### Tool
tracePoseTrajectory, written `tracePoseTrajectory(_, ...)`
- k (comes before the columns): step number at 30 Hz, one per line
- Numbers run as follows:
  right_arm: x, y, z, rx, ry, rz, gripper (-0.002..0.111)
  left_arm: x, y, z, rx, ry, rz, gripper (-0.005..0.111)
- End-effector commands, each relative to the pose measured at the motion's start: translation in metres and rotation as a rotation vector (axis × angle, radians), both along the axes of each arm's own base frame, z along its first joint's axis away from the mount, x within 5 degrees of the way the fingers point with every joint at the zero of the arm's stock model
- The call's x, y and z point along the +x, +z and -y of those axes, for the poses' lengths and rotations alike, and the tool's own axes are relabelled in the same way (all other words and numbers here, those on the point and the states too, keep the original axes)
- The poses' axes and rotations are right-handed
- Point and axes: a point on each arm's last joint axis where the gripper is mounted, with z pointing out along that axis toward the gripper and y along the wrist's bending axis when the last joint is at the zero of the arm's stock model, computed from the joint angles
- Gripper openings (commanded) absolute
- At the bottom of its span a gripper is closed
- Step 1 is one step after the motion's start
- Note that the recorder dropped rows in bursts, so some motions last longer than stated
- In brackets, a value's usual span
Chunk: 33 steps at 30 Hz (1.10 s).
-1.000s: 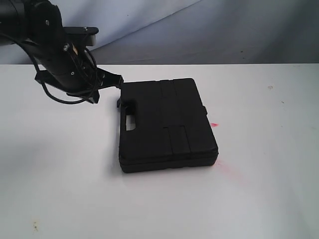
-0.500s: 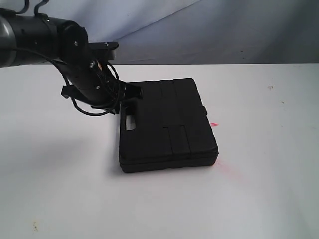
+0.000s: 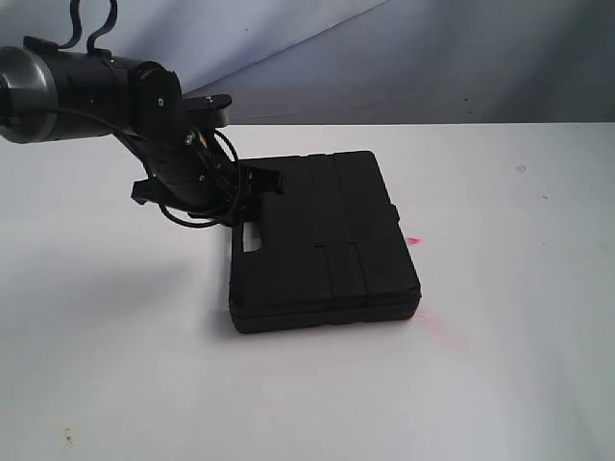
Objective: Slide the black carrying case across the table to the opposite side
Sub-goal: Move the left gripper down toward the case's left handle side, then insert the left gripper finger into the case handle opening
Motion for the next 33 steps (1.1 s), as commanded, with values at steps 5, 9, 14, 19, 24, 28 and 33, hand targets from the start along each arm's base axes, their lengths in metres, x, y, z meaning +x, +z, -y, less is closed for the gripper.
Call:
tracePoseTrajectory(5,0.0,-0.001,0.0,-0.001,0.0,-0.001,0.0,-0.001,0.003,0.003,-0.03,0.016,-0.016,0.0)
tracePoseTrajectory(9,0.0,-0.001,0.0,-0.001,0.0,-0.001,0.0,0.001,0.005,0.004,-0.037,0.077,-0.043,0.0)
tracePoseTrajectory(14,0.0,-0.001,0.0,-0.001,0.0,-0.001,0.0,0.008,0.016,0.007,0.0,0.076,-0.068,0.0)
tracePoseTrajectory(19,0.0,-0.001,0.0,-0.001,0.0,-0.001,0.0,0.009,0.017,0.009,0.056,0.089,-0.051,0.0)
tracePoseTrajectory(24,0.0,-0.001,0.0,-0.001,0.0,-0.001,0.0,0.004,0.006,0.019,0.172,0.093,-0.035,0.0)
tracePoseTrajectory(28,0.0,-0.001,0.0,-0.001,0.0,-0.001,0.0,0.004,0.004,0.023,0.12,0.11,-0.043,0.003)
tracePoseTrajectory(33,0.0,-0.001,0.0,-0.001,0.0,-0.001,0.0,0.005,0.004,0.023,0.11,0.13,-0.038,0.013)
